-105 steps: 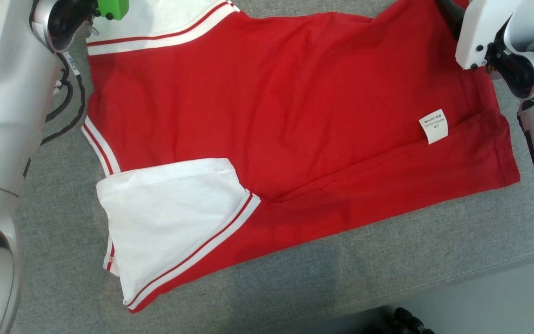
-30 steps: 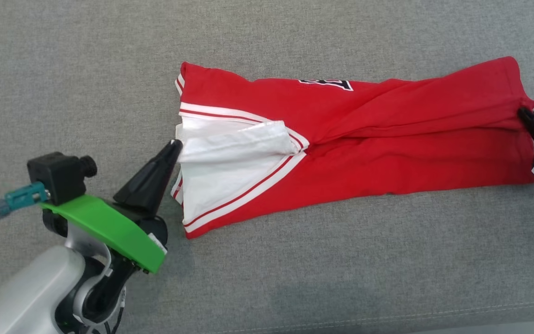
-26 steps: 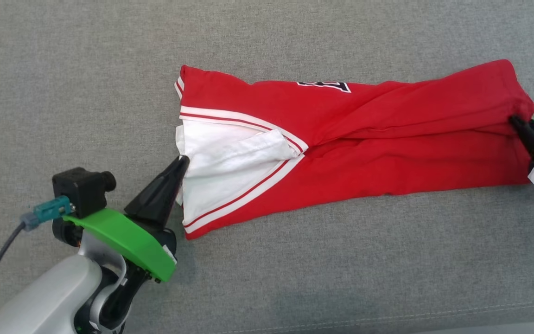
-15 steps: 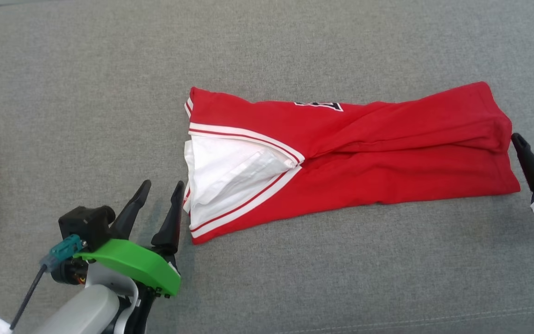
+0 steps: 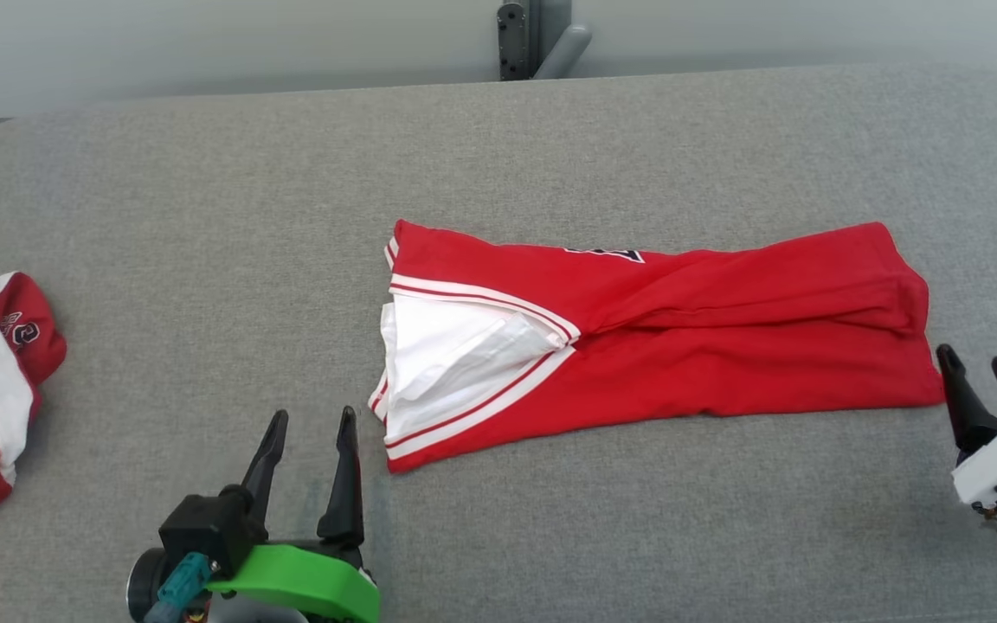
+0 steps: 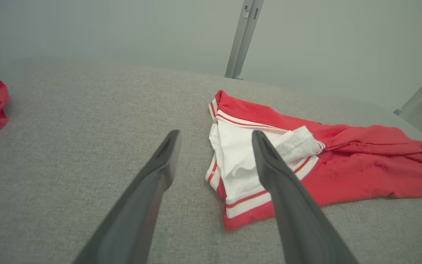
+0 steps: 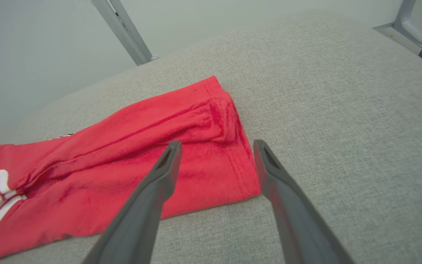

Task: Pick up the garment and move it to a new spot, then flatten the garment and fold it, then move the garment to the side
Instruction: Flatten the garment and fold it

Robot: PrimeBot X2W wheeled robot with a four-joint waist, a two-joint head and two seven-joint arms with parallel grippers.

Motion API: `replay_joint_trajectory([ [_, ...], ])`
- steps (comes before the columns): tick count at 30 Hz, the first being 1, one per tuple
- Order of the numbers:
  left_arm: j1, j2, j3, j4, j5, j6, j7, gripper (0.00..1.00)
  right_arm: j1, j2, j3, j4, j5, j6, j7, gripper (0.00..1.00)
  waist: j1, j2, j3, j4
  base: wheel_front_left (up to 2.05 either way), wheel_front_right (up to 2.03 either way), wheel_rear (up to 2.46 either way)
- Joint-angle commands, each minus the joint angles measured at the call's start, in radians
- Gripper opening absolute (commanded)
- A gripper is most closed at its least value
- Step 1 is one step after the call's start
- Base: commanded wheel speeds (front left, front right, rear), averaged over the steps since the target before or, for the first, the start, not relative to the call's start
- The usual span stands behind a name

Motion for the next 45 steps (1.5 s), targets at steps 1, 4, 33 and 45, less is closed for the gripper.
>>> replay_joint_trajectory([
  [1, 0.032, -0.023, 0.019, 0.01, 0.028, -0.021, -0.003, 1.0, -0.019, 0.003, -0.023, 0.044, -0.01, 0.0, -0.018, 1.0, 0.0001, -0.0001, -0.018, 0.037, 0.0, 0.0, 0.0],
  [4, 0.058, -0.055, 0.037, 0.02, 0.073, -0.052, -0.003, 1.0, -0.05, 0.007, -0.053, 0.118, -0.016, 0.0, -0.032, 1.0, 0.0001, -0.0001, -0.017, 0.067, 0.0, 0.0, 0.0],
  [33, 0.046, -0.192, 0.13, 0.107, 0.225, -0.215, -0.003, 1.0, -0.336, 0.008, -0.089, 0.654, -0.047, 0.0, 0.045, 0.36, 0.0001, -0.0001, 0.032, 0.16, 0.0, 0.0, 0.0],
  [45, 0.056, -0.203, 0.148, 0.118, 0.239, -0.233, -0.003, 1.0, -0.346, -0.034, -0.046, 0.668, 0.005, -0.001, 0.0, 0.0, 0.0001, -0.0001, 0.021, 0.144, 0.0, 0.0, 0.0],
])
